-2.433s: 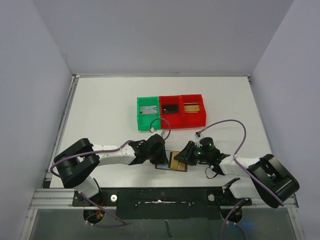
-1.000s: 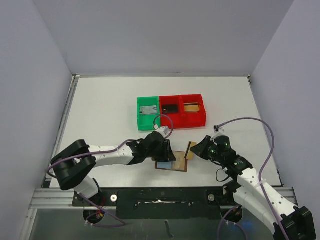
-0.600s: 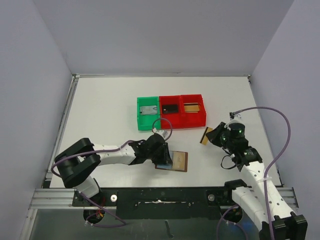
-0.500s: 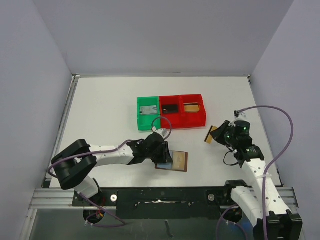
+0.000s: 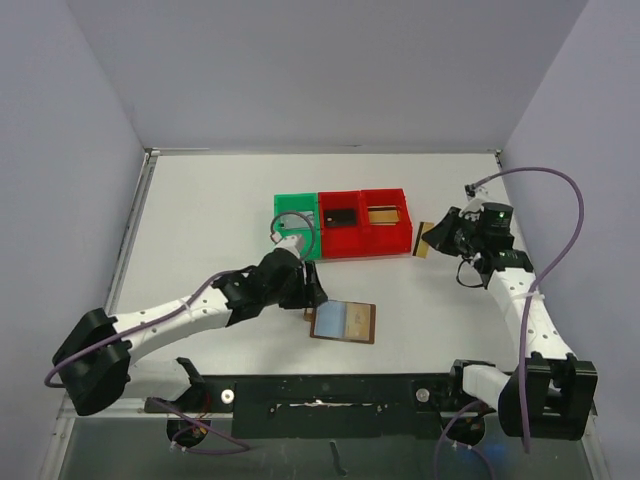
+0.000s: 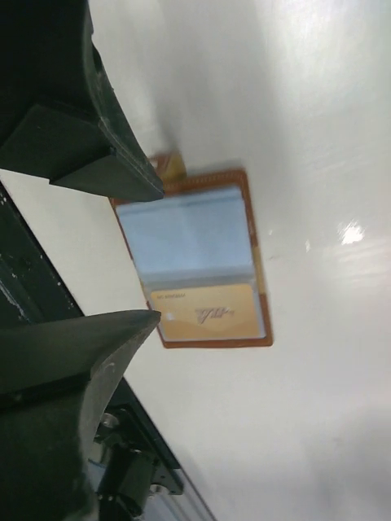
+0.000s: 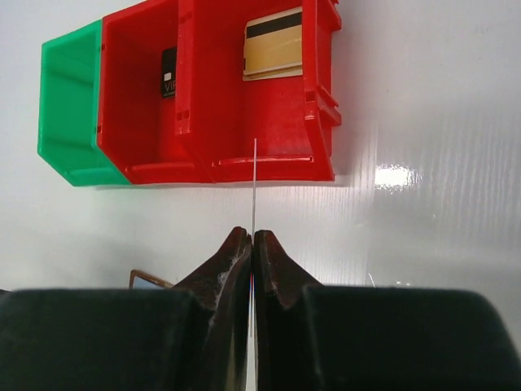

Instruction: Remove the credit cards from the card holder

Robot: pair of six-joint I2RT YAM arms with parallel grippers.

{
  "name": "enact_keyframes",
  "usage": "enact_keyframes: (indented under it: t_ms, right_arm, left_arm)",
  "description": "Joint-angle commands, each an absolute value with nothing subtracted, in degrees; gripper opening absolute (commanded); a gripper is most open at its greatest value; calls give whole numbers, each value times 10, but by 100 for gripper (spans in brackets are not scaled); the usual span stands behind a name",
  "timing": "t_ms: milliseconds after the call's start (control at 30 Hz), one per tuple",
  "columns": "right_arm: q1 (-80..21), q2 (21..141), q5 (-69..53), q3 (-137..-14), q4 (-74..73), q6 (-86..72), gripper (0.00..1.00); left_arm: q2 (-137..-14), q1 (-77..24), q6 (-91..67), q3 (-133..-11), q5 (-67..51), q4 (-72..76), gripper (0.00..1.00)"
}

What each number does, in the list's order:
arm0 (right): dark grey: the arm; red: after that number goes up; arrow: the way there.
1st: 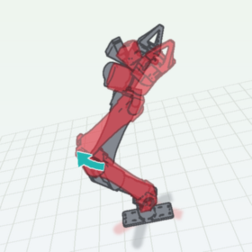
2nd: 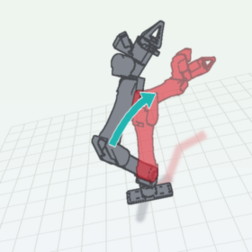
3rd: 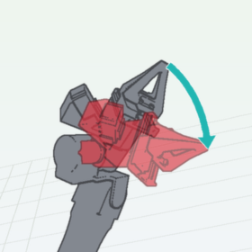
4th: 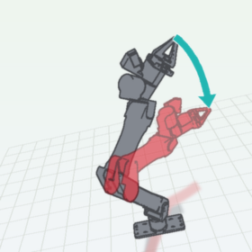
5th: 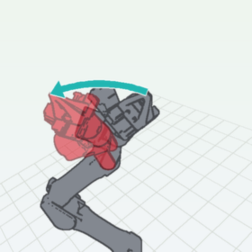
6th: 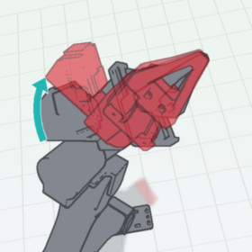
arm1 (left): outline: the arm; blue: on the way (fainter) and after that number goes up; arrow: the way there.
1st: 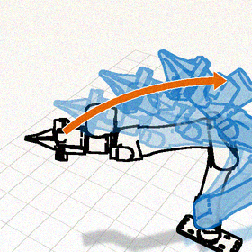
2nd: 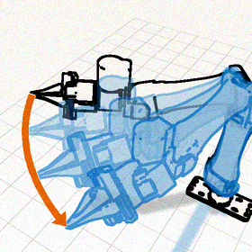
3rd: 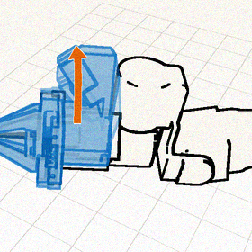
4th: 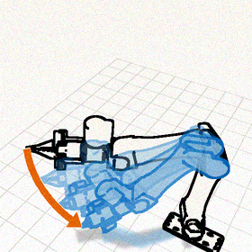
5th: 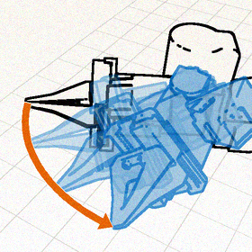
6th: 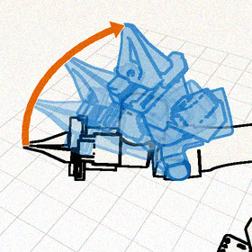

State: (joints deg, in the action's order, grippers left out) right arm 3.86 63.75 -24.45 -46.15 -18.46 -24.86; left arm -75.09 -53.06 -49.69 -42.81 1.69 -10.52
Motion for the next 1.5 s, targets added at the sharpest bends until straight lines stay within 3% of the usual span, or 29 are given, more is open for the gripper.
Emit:
enact_keyframes:
  t_ms: [0,133,300,433,1033,1467]
  right_arm:
    - [17,657,-252,-502,-118,-174,1]
    - [-34,674,-192,-527,-114,-80,0]
    - [-128,658,-130,-499,-52,101,0]
    - [-147,681,-85,-511,-48,191,0]
    - [-126,851,-206,-626,-134,483,0]
    - [-130,987,-181,-747,-193,585,0]
  left_arm:
    - [-672,-469,-452,-458,72,-205,58]
    - [-613,-378,-422,-451,45,-248,65]
    - [-568,-255,-360,-454,4,-288,67]
    - [-556,-203,-308,-453,-15,-295,68]
    - [-534,-196,-244,-405,15,-235,73]
    - [-532,-188,-238,-406,31,-226,74]
